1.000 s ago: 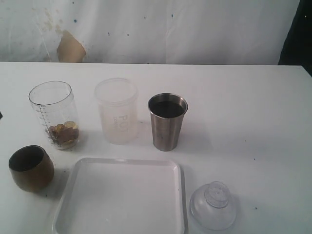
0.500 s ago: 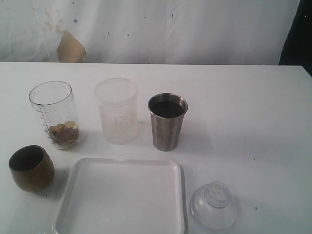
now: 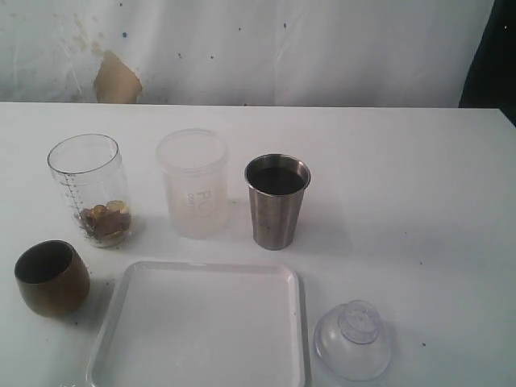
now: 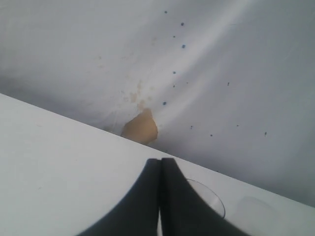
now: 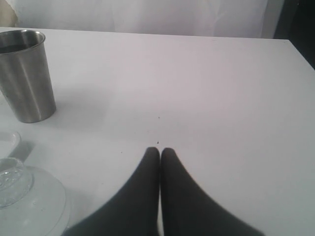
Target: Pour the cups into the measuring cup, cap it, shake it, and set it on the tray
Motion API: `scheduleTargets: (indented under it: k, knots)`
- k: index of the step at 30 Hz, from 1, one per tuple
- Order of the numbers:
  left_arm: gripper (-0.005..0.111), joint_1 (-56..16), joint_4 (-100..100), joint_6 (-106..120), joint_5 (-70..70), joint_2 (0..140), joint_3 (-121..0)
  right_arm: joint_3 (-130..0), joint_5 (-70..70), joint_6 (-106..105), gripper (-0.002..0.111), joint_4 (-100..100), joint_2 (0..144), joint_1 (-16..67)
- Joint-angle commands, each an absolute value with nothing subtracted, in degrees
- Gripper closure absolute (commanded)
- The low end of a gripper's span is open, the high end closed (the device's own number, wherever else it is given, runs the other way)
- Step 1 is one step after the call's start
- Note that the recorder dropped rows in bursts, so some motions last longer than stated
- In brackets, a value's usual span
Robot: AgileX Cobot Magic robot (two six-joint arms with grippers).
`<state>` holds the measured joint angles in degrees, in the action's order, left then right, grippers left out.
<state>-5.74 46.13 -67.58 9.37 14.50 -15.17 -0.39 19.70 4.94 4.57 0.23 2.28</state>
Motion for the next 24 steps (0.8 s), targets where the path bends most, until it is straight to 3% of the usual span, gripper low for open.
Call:
scheduleTargets:
  k: [1, 10, 16, 24]
  knots:
    - [0.107, -6.1, 45.7, -67.4, 8.4, 14.1, -15.5, 0.0, 19.7, 4.8, 0.108, 4.6, 0.0, 2.4]
    - [0.107, -6.1, 43.8, -64.9, 6.8, 14.1, -15.5, 0.0, 19.7, 4.8, 0.108, 4.6, 0.0, 2.4]
    - [0.107, -5.9, -3.1, -15.2, -0.6, 14.0, -13.6, 0.0, 19.7, 4.8, 0.108, 4.6, 0.0, 2.4]
    - [0.107, -5.7, -7.4, -13.5, -10.3, 2.5, -3.8, 0.0, 19.7, 4.8, 0.108, 4.6, 0.0, 2.4]
